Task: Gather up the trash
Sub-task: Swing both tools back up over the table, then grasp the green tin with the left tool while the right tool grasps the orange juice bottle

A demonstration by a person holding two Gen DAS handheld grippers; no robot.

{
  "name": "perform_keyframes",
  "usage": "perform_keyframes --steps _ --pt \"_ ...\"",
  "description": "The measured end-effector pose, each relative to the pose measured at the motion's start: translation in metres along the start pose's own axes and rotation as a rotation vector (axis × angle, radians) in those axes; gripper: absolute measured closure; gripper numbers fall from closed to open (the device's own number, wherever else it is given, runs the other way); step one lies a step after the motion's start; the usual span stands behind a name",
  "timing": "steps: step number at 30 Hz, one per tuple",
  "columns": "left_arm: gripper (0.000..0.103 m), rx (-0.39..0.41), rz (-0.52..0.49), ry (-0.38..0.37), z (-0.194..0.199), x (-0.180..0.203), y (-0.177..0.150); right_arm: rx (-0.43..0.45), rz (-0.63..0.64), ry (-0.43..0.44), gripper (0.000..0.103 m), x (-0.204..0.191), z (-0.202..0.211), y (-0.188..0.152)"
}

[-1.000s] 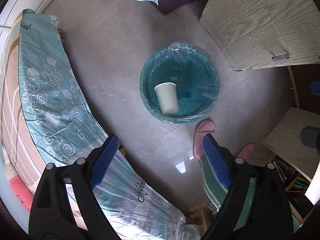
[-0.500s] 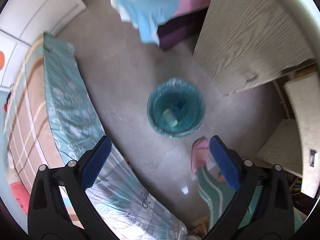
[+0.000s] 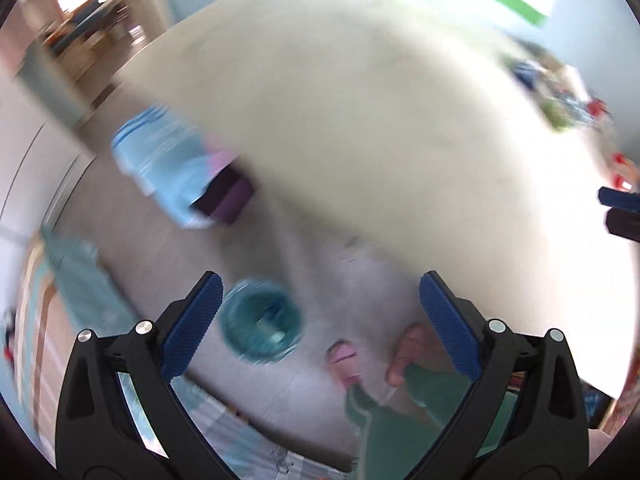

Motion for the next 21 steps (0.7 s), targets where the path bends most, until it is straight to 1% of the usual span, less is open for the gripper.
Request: perform_keyframes --steps 2,5,7,8,10,11,13,14,16,17,19,21 --pt "0.007 0.02 -0.061 -0.051 0.004 0.037 0.018 0.059 -0.066 -0.043 0.012 0.033 0.032 -0.012" --pt "0.007 0.049 -0.2 -0.109 0.01 0.106 0.048 0.137 -0.179 -0.095 0.012 0.081 0.078 -0.03" --pt "0.007 0.088 -0.307 -0.134 0.018 0.154 0.066 0.179 -0.251 -0.132 0.012 0.114 0.107 -0.045" --pt "0.007 0.109 -0.349 -0.142 0.02 0.175 0.072 0.192 -0.279 -0.162 0.012 0.12 0.115 -0.051" --pt "0.007 0.14 -0.429 -0.149 0.02 0.216 0.089 0.214 -0.346 -0.206 0.012 0.155 0.139 -0.064" --pt "0.007 0.147 -0.456 -0.162 0.02 0.235 0.098 0.225 -0.375 -0.218 0.012 0.172 0.148 -0.064" --pt "0.007 0.161 -0.499 -0.194 0.014 0.266 0.115 0.257 -0.422 -0.236 0.012 0.196 0.167 -0.07" --pt "0.007 0.174 -0.519 -0.198 0.011 0.279 0.117 0.27 -0.445 -0.253 0.012 0.21 0.177 -0.073" --pt "0.007 0.162 -0.566 -0.181 -0.001 0.311 0.135 0.286 -0.482 -0.282 0.012 0.233 0.19 -0.076" --pt "0.007 0.154 -0.594 -0.189 -0.007 0.324 0.142 0.294 -0.508 -0.289 0.012 0.248 0.196 -0.072" --pt "0.007 0.167 -0.632 -0.18 -0.013 0.342 0.151 0.306 -0.56 -0.301 0.012 0.273 0.203 -0.075" --pt "0.007 0.152 -0.66 -0.174 -0.023 0.355 0.162 0.315 -0.604 -0.307 0.012 0.299 0.207 -0.072"
Point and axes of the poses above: each gripper's, at about its wrist camera, not at the fingertips, and z roughly against the way its jaws point, x to its right, y to its top, the point moved 2 cm from there along -z, roughly the way its jaws point, and after that the axes turned 12 degrees about y, right-handed, at the moved point
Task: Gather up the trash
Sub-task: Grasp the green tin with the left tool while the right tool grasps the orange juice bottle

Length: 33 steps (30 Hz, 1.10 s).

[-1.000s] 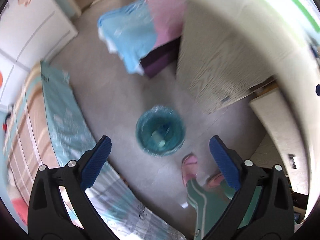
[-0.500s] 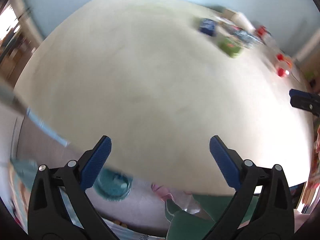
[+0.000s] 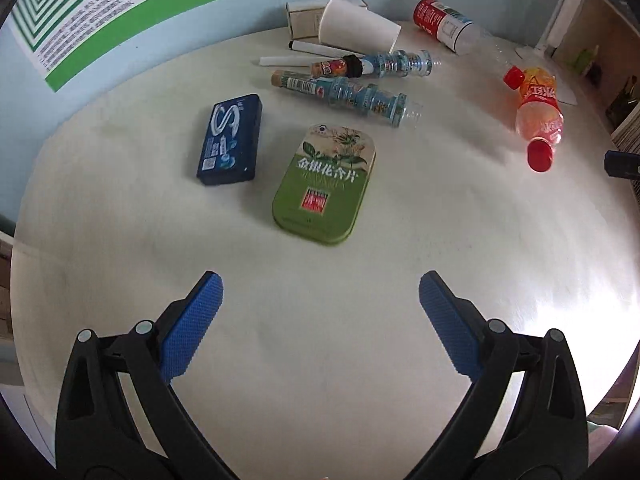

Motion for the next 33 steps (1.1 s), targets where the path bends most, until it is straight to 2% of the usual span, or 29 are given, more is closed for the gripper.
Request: perform_keyframes --steps 5,10,11,14,16,17,21,25,33 --pt "0.007 -0.065 -0.018 -0.032 -0.041 -0.001 0.032 0.015 -0.084 -0.011 0.012 0.031 -0.02 0.041" --pt "0.009 -0.078 -0.036 -0.053 -0.062 0.004 0.053 0.013 -0.186 -0.018 0.013 0.054 -0.035 0.068" --pt "0.011 -0.082 -0.036 -0.067 -0.064 0.006 0.056 0.015 -0.209 -0.012 0.013 0.058 -0.039 0.073" --pt "0.029 -0.103 -0.035 -0.107 -0.073 0.013 0.062 0.025 -0.253 -0.008 0.013 0.068 -0.045 0.082" --pt "0.034 -0.08 -0.036 -0.094 -0.073 0.016 0.066 0.032 -0.275 -0.01 0.014 0.074 -0.049 0.086" --pt "0.036 -0.078 -0.038 -0.089 -0.072 0.017 0.067 0.037 -0.287 -0.003 0.022 0.077 -0.051 0.087" --pt "0.041 -0.083 -0.018 -0.09 -0.071 0.019 0.07 0.045 -0.303 0.031 0.027 0.082 -0.053 0.086" --pt "0.042 -0.095 0.005 -0.105 -0.065 0.02 0.062 0.035 -0.295 0.059 0.035 0.083 -0.046 0.081" --pt "0.043 -0.077 0.037 -0.107 -0.022 0.015 0.022 -0.004 -0.241 0.106 0.039 0.072 -0.025 0.051"
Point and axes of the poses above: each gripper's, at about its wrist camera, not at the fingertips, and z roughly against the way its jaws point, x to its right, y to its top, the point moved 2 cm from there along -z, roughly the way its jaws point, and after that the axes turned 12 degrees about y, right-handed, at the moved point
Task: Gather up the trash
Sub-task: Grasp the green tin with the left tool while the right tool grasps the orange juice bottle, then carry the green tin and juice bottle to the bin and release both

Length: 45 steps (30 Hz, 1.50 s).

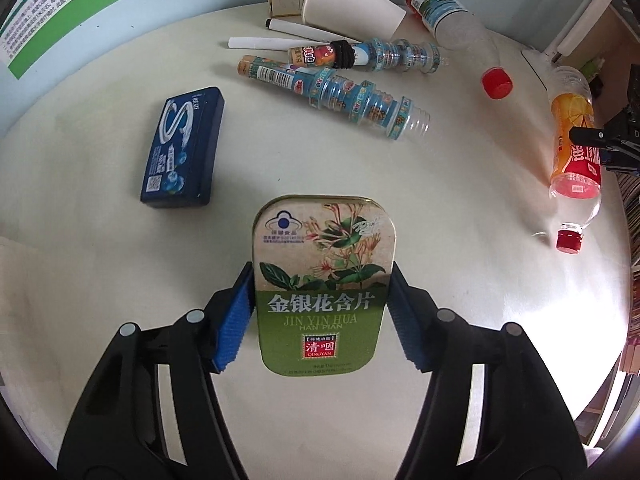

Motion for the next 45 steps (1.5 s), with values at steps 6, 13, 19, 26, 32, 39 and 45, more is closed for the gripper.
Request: perform_keyframes --steps 6,13,19,26,32,39,45 --pt "0.043 0.017 0.054 0.01 0.028 -0.009 -0.033 -0.058 0.045 0.026 0.04 -0.012 0.005 -0.029" --pt "0.043 0.02 0.134 0.015 0.044 -0.025 -0.075 -0.162 0.181 0.052 0.041 -0.052 -0.014 -0.057" --pt "0.043 0.054 0.26 0.036 0.077 -0.054 -0.116 -0.198 0.301 0.137 0.041 -0.111 -0.02 -0.069" --pt "0.043 0.076 0.417 0.13 0.116 -0.1 -0.179 -0.274 0.496 0.247 0.041 -0.21 -0.033 -0.097" --pt "0.043 0.052 0.574 0.225 0.142 -0.14 -0.261 -0.384 0.67 0.326 0.041 -0.306 -0.067 -0.154" --pt "0.043 -0.009 0.78 0.307 0.162 -0.18 -0.376 -0.577 0.851 0.41 0.041 -0.406 -0.119 -0.253" --pt "0.043 -0.094 0.956 0.325 0.16 -0.203 -0.478 -0.741 0.983 0.441 0.041 -0.47 -0.166 -0.352"
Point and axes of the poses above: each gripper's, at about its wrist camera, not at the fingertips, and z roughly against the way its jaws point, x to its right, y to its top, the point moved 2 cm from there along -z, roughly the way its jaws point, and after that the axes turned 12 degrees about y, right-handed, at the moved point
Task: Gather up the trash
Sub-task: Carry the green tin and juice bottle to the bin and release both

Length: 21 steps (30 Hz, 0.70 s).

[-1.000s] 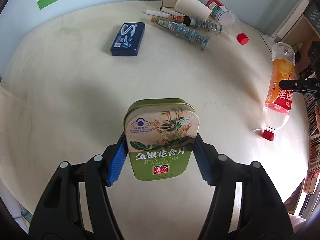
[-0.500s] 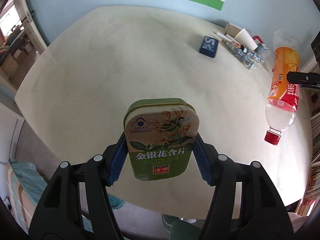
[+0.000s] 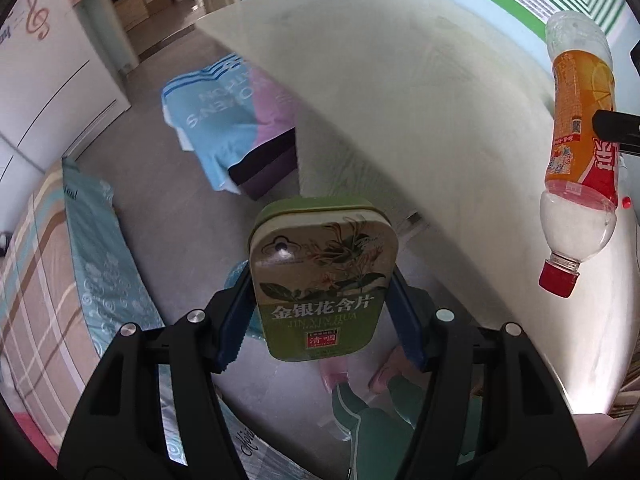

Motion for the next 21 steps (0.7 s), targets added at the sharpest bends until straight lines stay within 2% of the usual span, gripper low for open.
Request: perform_keyframes --steps 5,12,17,21 --pt "0.043 -0.076 0.086 0.017 -0.036 -0.049 -0.026 -0.122 0.063 0.011 0.041 -0.032 -0.089 0.019" --pt "0.043 -0.173 0.153 0.0 -0.101 -0.092 -0.054 -0.271 0.132 -0.022 0.041 -0.061 -0.206 0.017" --pt "0.043 -0.219 0.157 0.002 -0.139 -0.105 -0.069 -0.34 0.122 -0.049 0.041 -0.054 -0.271 0.005" --pt "0.043 -0.238 0.159 -0.002 -0.167 -0.11 -0.079 -0.377 0.127 -0.079 0.041 -0.039 -0.305 -0.007"
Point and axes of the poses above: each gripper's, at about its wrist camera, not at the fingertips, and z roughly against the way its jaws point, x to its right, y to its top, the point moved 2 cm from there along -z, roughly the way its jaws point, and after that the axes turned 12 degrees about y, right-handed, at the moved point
